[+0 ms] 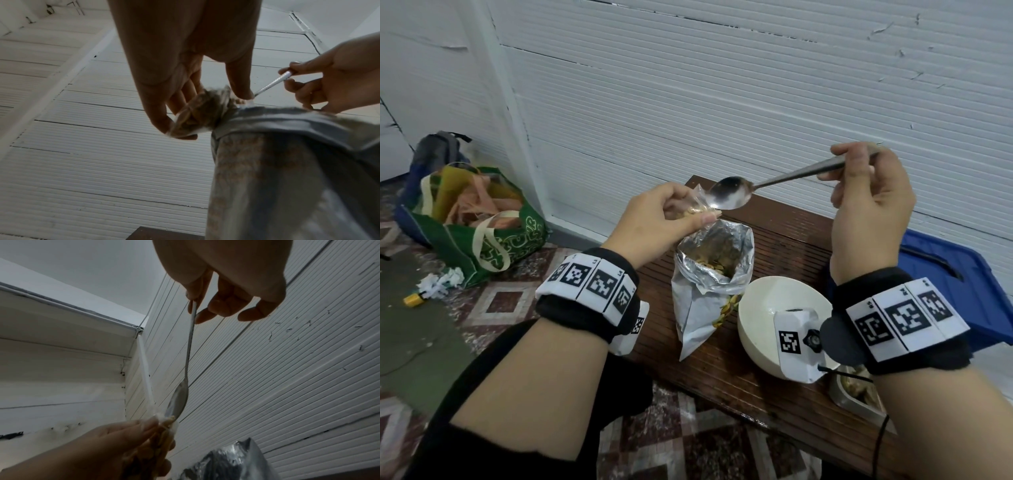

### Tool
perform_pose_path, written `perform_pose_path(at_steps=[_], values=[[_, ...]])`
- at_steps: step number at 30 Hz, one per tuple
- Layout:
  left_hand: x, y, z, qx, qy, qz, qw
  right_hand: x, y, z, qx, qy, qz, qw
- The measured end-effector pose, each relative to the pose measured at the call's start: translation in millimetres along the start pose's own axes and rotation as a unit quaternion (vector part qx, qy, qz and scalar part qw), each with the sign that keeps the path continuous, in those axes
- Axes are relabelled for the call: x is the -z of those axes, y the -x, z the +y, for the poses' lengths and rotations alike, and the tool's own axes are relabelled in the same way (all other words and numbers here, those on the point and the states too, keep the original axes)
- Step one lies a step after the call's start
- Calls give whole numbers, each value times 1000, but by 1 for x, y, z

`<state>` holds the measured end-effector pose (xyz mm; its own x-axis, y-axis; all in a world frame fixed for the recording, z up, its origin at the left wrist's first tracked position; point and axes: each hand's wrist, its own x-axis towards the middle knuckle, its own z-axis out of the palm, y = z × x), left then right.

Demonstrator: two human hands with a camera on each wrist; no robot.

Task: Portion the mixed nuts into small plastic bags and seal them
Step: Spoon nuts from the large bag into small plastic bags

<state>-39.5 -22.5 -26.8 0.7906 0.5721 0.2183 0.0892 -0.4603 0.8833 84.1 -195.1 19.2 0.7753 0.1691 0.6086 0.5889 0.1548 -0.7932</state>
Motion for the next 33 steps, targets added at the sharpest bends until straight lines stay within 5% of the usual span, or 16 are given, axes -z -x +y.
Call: perform_pose_path(at_steps=[7,18,27,33], values=[[5,-1,-1,-1,57,25,998,7,3,14,-82,86,45,992],[2,-2,2,-9,80,47,996,-11,45,45,-108,261,-126,951],[2,3,13,-30,122,41,991,-10,46,43,-155,243,-165,943],[-5,6,26,-63,114,25,991,7,39,31,-141,204,-102,963]])
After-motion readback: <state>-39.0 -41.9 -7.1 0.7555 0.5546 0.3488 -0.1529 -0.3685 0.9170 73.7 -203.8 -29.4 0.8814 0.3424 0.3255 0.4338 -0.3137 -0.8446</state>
